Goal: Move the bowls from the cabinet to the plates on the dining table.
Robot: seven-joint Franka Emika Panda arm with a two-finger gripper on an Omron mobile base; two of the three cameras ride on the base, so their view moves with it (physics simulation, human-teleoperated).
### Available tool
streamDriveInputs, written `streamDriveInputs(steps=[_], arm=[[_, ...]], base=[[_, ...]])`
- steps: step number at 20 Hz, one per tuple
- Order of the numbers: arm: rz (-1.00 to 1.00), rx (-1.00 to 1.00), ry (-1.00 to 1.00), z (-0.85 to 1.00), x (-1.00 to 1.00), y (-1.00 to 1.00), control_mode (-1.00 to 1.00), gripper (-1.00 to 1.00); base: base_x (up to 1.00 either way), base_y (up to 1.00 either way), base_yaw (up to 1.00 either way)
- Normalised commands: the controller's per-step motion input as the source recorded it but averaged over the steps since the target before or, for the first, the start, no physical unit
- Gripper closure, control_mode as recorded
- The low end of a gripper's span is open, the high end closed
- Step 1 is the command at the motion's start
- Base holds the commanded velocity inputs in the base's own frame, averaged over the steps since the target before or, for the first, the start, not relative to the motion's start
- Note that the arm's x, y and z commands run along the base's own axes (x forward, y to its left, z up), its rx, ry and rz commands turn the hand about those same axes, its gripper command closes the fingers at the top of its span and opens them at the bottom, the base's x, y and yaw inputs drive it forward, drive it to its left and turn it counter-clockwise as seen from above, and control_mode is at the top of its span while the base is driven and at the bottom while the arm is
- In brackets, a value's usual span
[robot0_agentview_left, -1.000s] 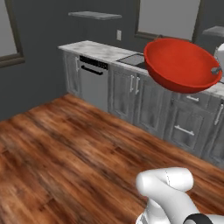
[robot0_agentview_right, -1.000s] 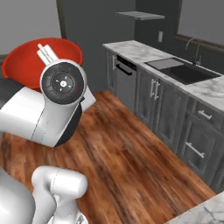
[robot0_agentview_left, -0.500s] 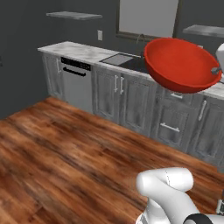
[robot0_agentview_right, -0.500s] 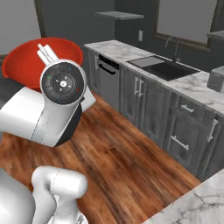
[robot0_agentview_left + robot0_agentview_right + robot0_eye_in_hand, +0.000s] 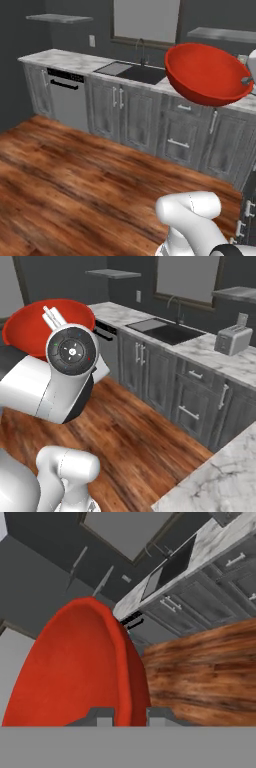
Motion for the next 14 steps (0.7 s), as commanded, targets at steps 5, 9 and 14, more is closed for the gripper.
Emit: streamDriveInputs(steps=[5, 9, 14], arm=[[0.0, 0.0, 0.0, 0.0, 0.0, 0.0, 1.0, 1.0], [0.0, 0.0, 0.0, 0.0, 0.0, 0.0, 1.0, 1.0], [0.0, 0.0, 0.0, 0.0, 0.0, 0.0, 1.0, 1.0]], base=[[0.0, 0.03, -0.25], [0.0, 0.02, -0.25], [0.0, 0.02, -0.25]])
